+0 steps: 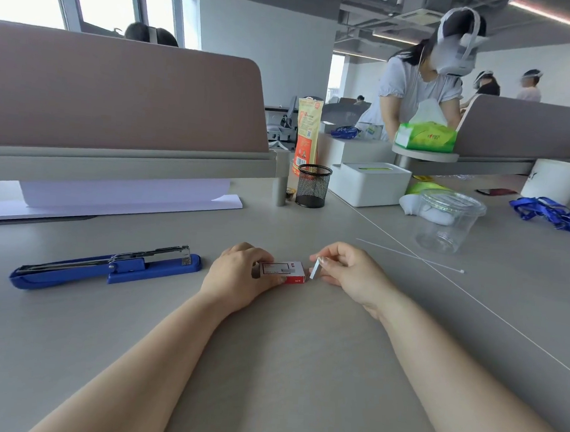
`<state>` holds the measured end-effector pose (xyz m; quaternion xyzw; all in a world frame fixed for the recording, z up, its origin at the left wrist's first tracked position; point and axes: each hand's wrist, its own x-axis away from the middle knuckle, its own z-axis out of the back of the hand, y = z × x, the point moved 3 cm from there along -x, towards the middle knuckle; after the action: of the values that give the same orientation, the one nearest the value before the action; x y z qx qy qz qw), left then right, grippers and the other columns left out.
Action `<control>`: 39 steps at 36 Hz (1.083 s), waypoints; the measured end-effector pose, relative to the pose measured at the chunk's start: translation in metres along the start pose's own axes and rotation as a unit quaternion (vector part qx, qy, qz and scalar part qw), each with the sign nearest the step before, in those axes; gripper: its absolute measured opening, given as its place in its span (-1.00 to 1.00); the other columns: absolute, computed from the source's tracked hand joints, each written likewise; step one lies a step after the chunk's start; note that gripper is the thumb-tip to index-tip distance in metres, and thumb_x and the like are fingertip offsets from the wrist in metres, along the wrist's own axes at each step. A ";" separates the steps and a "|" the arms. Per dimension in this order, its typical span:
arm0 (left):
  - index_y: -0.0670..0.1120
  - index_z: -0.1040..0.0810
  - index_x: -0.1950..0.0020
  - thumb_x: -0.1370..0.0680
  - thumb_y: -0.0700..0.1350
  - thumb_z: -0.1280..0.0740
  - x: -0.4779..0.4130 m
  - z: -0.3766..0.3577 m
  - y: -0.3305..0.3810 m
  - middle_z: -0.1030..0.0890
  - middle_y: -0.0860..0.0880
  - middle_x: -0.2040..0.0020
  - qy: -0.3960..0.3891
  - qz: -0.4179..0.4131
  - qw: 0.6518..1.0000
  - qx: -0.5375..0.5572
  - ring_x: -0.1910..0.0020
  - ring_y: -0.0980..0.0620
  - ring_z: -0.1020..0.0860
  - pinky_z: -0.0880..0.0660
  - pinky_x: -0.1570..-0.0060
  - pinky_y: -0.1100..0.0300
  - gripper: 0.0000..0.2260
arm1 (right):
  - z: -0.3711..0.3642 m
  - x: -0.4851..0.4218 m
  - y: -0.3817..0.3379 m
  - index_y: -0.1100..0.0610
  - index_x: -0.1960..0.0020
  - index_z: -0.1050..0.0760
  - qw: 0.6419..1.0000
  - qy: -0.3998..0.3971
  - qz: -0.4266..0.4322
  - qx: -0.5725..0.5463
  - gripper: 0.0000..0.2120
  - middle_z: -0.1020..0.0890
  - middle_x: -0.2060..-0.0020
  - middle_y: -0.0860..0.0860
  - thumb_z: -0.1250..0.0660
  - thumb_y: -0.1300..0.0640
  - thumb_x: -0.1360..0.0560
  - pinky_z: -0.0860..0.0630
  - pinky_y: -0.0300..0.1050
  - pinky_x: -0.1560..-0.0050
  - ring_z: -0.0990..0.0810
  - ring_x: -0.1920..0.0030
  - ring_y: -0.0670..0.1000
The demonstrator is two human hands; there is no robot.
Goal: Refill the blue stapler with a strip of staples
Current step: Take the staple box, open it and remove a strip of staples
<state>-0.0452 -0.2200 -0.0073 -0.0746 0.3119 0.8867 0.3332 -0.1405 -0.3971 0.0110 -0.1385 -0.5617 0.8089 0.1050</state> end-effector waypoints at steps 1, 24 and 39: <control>0.09 -0.56 -0.10 -0.36 0.21 -0.39 0.000 0.000 0.000 -0.55 0.02 -0.07 -0.001 0.000 1.000 -0.002 -0.07 -0.01 -0.49 -0.42 -0.04 0.14 -0.63 | 0.001 0.001 -0.001 0.05 0.18 -0.46 1.000 0.009 0.007 0.004 -0.82 -0.65 -0.06 0.11 -0.19 0.25 -0.54 -0.51 0.02 -0.19 -0.61 -0.04 0.11; 0.11 -0.54 -0.11 -0.43 0.20 -0.32 -0.040 -0.008 0.006 -0.49 -0.03 -0.16 0.029 0.076 0.994 -0.069 -0.15 -0.12 -0.45 -0.38 -0.08 0.05 -0.69 | 0.005 -0.011 0.012 -0.09 0.26 -0.39 0.983 0.135 0.061 0.113 -0.79 -0.63 0.17 0.00 -0.23 0.16 -0.49 -0.42 -0.21 0.19 -0.57 0.14 0.04; 0.09 -0.38 -0.30 -0.46 0.14 -0.31 -0.013 0.005 -0.001 -0.46 -0.01 -0.24 0.035 0.048 0.997 -0.039 -0.17 -0.07 -0.46 -0.43 -0.15 0.00 -0.56 | -0.004 -0.014 0.008 0.04 0.14 -0.47 0.981 0.120 0.105 0.106 -0.93 -0.60 0.24 -0.02 -0.25 0.16 -0.50 -0.42 -0.20 0.16 -0.56 0.17 -0.01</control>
<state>-0.0343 -0.2242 0.0006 -0.1034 0.2917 0.9099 0.2761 -0.1262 -0.4011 0.0039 -0.2809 -0.4384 0.8479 0.0997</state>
